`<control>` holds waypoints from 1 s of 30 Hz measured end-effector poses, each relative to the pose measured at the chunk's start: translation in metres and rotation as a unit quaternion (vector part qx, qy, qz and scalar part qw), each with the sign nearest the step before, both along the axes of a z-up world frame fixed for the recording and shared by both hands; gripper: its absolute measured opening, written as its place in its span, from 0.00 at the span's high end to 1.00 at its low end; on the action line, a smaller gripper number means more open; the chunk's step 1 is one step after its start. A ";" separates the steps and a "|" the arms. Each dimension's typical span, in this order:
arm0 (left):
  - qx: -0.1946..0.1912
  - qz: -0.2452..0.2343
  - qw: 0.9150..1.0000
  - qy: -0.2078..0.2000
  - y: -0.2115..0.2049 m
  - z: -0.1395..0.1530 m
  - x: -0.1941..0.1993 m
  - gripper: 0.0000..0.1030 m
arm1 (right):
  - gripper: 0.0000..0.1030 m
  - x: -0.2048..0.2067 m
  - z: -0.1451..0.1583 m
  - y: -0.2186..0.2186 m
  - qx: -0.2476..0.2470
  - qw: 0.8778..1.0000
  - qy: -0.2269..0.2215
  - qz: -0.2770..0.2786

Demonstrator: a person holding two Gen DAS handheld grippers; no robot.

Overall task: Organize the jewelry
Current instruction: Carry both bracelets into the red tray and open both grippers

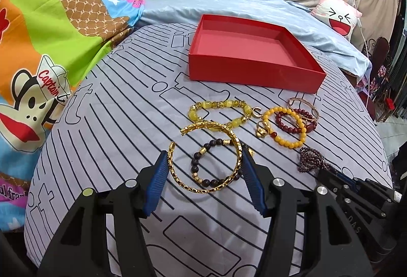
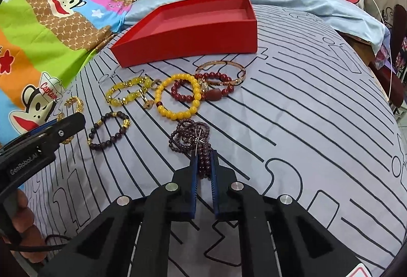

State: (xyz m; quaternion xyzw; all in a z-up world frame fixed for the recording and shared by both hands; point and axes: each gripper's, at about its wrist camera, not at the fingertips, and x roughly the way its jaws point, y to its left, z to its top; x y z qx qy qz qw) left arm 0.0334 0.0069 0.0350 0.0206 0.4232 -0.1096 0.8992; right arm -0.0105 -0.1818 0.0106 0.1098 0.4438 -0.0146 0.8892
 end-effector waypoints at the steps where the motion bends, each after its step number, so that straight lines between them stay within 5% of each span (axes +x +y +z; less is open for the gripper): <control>1: 0.000 -0.002 1.000 -0.002 -0.001 0.002 0.001 0.47 | 0.93 0.000 0.004 0.000 0.001 1.000 -0.006 0.001; 7: -0.010 -0.017 1.000 -0.018 -0.010 0.028 0.022 0.47 | 0.94 0.023 0.050 -0.006 0.001 0.999 -0.050 0.009; 16: -0.019 -0.052 0.996 -0.065 -0.045 0.085 0.110 0.47 | 0.94 0.125 0.103 -0.039 -0.009 0.995 -0.095 0.014; 23: -0.001 -0.064 0.997 -0.051 -0.083 0.079 0.208 0.47 | 0.94 0.222 0.104 -0.067 -0.009 0.996 -0.086 0.004; 30: 0.018 -0.071 0.997 -0.020 -0.113 0.046 0.276 0.47 | 0.94 0.292 0.069 -0.084 -0.004 0.999 -0.048 -0.003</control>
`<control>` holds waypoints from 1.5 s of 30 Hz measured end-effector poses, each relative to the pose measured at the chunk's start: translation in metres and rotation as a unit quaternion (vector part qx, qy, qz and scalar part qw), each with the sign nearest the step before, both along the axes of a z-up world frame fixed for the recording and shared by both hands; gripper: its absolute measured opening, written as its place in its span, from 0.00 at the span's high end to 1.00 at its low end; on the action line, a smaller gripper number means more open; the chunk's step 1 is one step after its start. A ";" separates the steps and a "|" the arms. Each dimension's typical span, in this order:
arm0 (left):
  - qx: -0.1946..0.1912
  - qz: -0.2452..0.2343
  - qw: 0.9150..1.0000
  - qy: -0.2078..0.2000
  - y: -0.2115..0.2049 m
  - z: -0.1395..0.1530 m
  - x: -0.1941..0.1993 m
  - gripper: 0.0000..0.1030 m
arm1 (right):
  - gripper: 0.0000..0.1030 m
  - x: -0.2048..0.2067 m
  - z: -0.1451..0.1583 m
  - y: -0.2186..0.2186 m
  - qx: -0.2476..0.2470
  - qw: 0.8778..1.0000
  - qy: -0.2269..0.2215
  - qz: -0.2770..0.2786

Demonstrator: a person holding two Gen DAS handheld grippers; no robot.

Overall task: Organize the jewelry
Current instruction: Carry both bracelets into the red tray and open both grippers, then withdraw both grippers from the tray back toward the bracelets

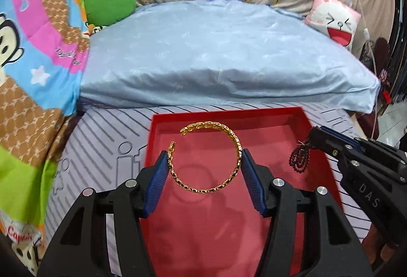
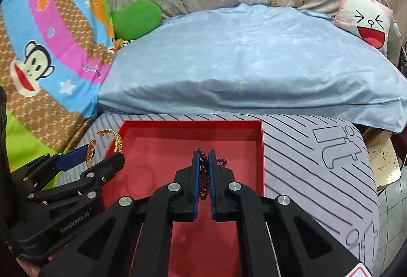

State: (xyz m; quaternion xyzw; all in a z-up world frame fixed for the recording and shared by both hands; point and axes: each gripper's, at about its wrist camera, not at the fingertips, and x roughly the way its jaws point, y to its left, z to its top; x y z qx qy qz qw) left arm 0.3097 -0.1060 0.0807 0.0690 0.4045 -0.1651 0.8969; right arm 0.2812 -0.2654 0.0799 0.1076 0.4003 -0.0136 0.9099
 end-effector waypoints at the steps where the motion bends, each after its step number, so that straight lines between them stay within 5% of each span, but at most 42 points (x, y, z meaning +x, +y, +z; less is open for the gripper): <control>1: 0.003 0.001 1.000 0.005 -0.003 -0.006 0.008 0.47 | 0.94 0.008 -0.007 -0.002 0.002 1.000 0.009 0.000; 6: 0.000 0.004 1.000 0.016 -0.009 -0.022 0.028 0.47 | 0.91 0.028 -0.025 -0.009 0.004 1.000 0.026 -0.006; 8: 0.002 0.009 1.000 0.013 -0.010 -0.026 0.032 0.44 | 0.85 0.027 -0.024 -0.011 0.001 1.000 0.017 -0.009; 10: 0.004 0.015 1.000 0.006 -0.010 -0.026 0.033 0.38 | 0.66 0.026 -0.020 -0.012 -0.004 1.000 0.005 -0.013; 12: -0.005 0.019 1.000 0.002 -0.007 -0.024 0.031 0.36 | 0.62 0.019 -0.013 -0.014 -0.010 1.000 -0.012 -0.019; 19: -0.004 0.021 1.000 -0.024 0.001 -0.009 0.011 0.35 | 0.61 -0.018 0.012 -0.011 -0.013 0.999 -0.047 -0.015; 32: -0.005 0.014 0.998 -0.059 0.027 0.028 -0.094 0.33 | 0.56 -0.133 0.039 0.023 -0.026 0.997 -0.073 0.000; 45: -0.028 0.049 0.997 -0.051 0.092 0.023 -0.185 0.33 | 0.51 -0.230 0.029 0.057 -0.024 0.998 -0.064 0.010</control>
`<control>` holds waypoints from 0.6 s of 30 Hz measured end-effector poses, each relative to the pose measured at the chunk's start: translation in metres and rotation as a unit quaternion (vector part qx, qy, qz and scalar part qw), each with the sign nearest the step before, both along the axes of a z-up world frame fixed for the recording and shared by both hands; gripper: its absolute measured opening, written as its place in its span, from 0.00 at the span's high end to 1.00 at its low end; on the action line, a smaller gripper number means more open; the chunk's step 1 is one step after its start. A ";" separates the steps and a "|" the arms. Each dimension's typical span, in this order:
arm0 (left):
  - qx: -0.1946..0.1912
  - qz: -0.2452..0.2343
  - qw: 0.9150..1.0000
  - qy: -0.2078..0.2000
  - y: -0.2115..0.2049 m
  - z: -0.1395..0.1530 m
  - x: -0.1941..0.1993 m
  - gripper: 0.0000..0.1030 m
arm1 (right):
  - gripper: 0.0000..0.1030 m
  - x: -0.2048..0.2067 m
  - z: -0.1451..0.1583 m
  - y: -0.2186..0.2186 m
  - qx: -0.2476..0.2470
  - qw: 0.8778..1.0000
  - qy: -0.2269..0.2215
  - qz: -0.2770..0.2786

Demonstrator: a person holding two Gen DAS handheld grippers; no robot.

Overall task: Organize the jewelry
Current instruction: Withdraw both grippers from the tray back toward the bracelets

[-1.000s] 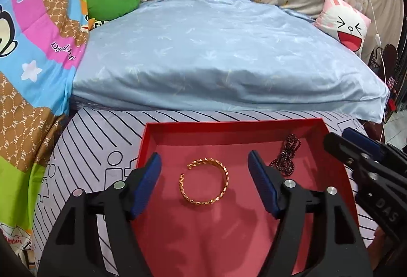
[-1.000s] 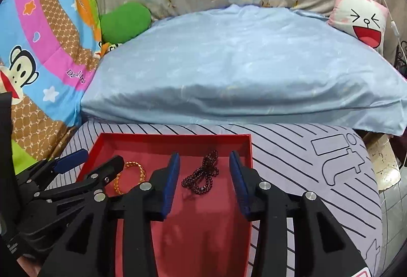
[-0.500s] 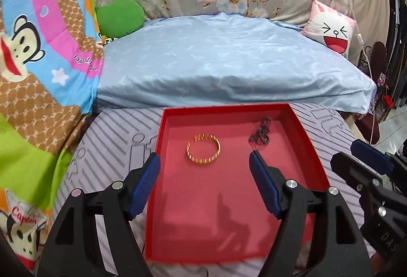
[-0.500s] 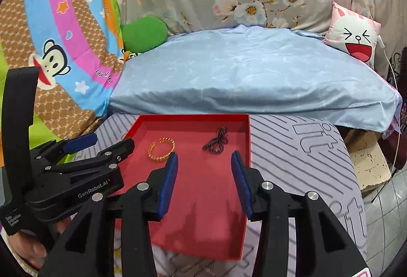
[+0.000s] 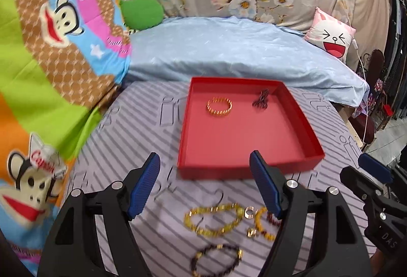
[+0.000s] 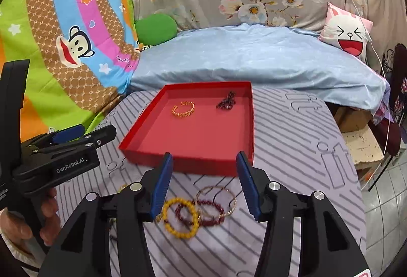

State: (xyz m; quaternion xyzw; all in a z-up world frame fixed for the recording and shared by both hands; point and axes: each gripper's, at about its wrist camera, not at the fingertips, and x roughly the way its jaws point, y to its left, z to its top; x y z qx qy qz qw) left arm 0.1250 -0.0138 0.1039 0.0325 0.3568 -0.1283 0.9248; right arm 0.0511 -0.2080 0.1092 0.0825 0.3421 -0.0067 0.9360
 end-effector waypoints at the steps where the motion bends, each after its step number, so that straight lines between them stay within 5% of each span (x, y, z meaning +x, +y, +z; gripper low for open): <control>1: 0.000 0.002 1.000 0.001 0.002 -0.001 -0.002 0.33 | 0.51 -0.003 -0.002 0.002 -0.002 1.000 0.003 0.000; 18: -0.003 0.009 0.999 0.051 0.024 -0.046 -0.058 0.33 | 0.51 -0.038 -0.038 0.018 0.002 0.999 0.047 0.010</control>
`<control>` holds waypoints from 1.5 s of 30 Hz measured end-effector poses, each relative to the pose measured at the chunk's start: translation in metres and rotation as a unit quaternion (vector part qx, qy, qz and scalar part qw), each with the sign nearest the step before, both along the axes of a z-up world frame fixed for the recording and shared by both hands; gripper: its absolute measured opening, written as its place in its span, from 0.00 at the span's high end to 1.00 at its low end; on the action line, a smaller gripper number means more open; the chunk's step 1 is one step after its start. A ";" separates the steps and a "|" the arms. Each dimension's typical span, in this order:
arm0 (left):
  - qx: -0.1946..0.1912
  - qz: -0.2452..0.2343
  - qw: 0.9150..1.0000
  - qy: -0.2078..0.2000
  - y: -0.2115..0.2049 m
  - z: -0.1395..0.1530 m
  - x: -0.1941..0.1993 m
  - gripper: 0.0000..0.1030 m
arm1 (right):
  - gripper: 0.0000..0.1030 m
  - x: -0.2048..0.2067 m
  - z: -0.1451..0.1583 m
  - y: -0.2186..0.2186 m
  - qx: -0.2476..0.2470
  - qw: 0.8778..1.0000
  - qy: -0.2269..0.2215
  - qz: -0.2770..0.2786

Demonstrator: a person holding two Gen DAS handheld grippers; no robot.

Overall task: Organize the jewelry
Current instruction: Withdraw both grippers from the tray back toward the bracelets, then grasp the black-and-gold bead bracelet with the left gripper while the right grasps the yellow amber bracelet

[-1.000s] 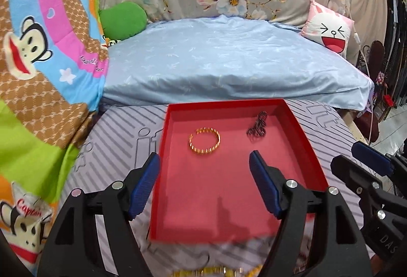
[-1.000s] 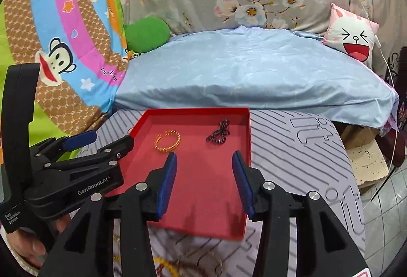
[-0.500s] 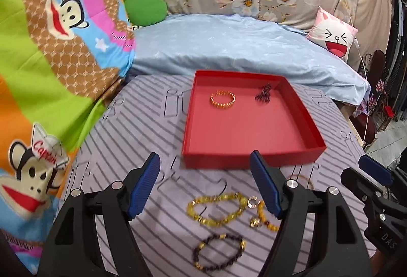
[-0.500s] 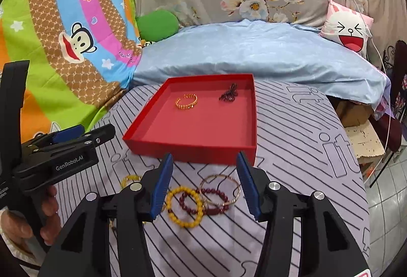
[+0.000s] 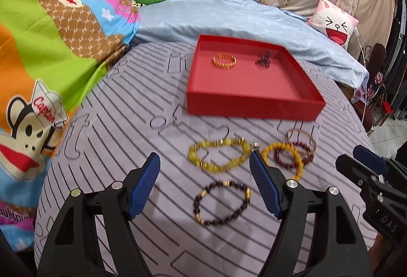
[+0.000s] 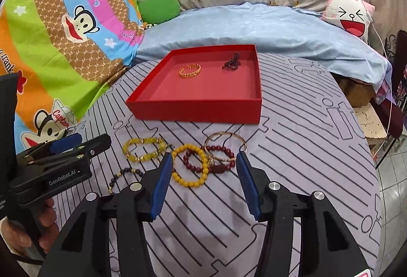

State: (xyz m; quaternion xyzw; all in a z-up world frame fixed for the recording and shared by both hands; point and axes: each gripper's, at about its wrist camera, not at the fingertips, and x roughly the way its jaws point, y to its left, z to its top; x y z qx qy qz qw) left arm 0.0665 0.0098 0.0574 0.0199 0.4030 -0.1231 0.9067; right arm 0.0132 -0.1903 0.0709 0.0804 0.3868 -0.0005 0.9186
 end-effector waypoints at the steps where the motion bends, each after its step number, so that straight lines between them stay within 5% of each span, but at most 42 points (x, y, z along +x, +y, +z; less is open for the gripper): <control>1: 0.001 0.000 1.000 0.002 0.002 -0.003 -0.004 0.33 | 0.51 -0.002 -0.002 0.001 -0.002 1.000 0.002 0.001; 21: 0.030 0.015 0.998 0.052 0.006 -0.051 -0.019 0.34 | 0.51 -0.023 -0.032 0.004 0.001 0.999 0.041 -0.001; 30: 0.040 0.003 0.997 0.059 -0.004 -0.063 -0.009 0.55 | 0.51 -0.003 -0.040 0.006 0.001 0.999 0.047 0.003; 40: 0.029 -0.008 0.998 0.052 -0.009 -0.062 -0.010 0.85 | 0.72 0.023 -0.055 0.014 0.016 0.998 0.064 0.004; 45: 0.022 -0.013 0.998 0.053 -0.011 -0.062 -0.012 0.91 | 0.77 0.032 -0.058 0.016 0.021 0.998 0.067 -0.003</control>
